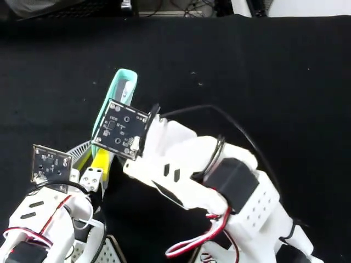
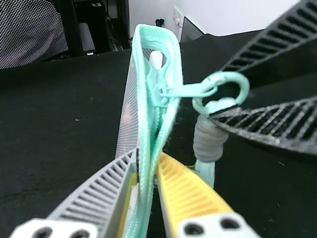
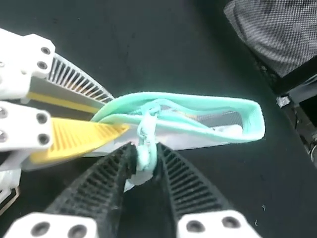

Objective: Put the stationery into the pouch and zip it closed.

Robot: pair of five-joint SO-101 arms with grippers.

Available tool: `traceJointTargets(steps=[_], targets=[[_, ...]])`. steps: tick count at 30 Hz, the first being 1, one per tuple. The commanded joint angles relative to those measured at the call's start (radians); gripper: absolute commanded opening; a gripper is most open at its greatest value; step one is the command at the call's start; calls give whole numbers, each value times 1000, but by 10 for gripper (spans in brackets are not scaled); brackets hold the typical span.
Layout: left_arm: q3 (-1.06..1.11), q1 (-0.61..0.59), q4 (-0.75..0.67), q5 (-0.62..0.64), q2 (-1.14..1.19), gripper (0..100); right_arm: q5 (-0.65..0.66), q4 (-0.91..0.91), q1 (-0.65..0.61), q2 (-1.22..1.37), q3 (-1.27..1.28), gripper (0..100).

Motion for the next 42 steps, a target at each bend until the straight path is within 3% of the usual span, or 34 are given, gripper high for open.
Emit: traceJointTargets(steps=[1, 12, 18, 31, 42], targets=[[-1, 8, 3, 6, -2, 30, 6, -51, -9, -21, 24, 36], [-1, 8, 23, 5, -2, 31, 6, -51, -3, -84, -36, 12], [-7, 8, 23, 5, -2, 30, 6, -52, 60, -81, -16, 12], [-10, 8, 55, 5, -2, 30, -46, -183, 149, -77, -5, 12], [-10, 8, 58, 5, -2, 30, -51, -410, 178, -77, 211, 12]])
